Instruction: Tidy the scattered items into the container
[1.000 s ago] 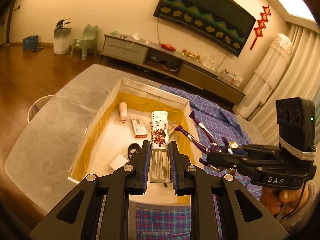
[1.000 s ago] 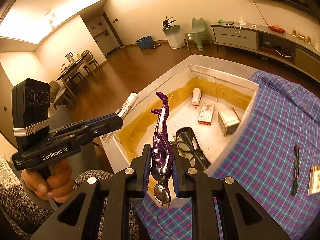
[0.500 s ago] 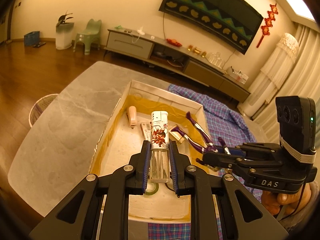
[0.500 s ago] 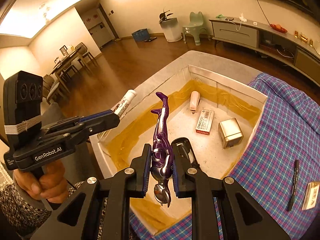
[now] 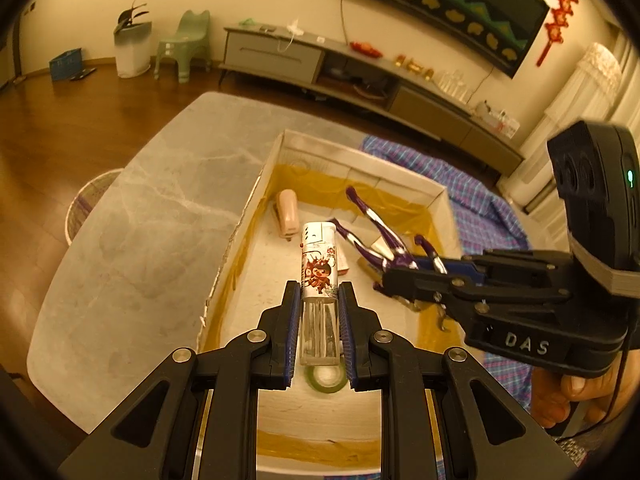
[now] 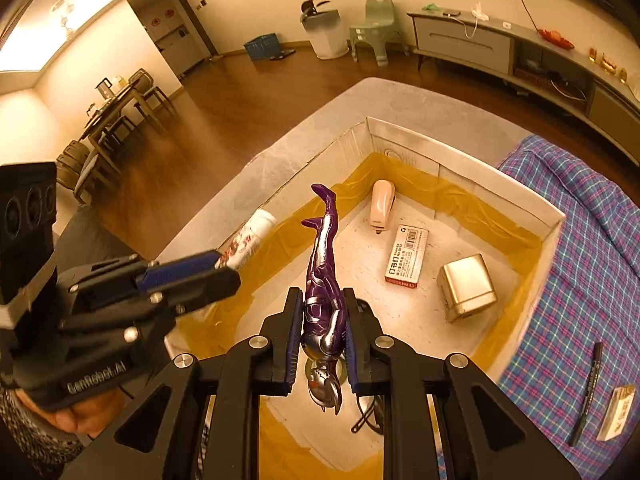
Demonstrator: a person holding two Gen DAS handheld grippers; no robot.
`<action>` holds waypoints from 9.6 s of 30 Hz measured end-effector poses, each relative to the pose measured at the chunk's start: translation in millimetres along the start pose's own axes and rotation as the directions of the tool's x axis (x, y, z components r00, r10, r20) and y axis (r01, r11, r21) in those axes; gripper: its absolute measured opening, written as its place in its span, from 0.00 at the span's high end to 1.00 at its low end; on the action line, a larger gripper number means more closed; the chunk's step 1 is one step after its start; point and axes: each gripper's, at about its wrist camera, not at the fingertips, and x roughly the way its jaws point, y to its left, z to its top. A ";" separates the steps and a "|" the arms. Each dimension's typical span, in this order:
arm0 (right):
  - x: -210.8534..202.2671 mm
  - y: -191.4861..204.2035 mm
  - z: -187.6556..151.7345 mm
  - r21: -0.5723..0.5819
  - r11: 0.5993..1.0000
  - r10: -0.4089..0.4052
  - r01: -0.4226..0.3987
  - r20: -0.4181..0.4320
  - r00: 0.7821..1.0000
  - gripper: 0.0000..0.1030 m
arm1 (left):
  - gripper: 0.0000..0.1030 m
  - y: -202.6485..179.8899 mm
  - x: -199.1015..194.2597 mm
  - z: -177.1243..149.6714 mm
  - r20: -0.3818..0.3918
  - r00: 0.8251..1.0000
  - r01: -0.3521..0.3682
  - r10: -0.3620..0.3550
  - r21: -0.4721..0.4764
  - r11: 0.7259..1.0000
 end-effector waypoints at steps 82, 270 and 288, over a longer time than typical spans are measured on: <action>-94.2 -52.1 -100.6 -0.039 0.993 0.119 -0.114 0.225 0.967 0.52 | 0.64 -148.2 -52.8 -77.8 0.147 0.985 -0.132 0.088 0.322 0.937; -4.6 -43.9 -34.2 -0.082 0.984 -0.153 0.157 0.053 0.987 0.40 | 0.69 8.3 -2.9 -40.9 0.026 0.988 -0.156 0.154 0.080 0.984; -11.8 -30.8 -51.7 -0.125 0.980 -0.152 0.154 0.030 0.988 0.39 | 0.63 -3.7 -15.5 -47.2 0.045 0.982 -0.185 0.181 0.109 0.977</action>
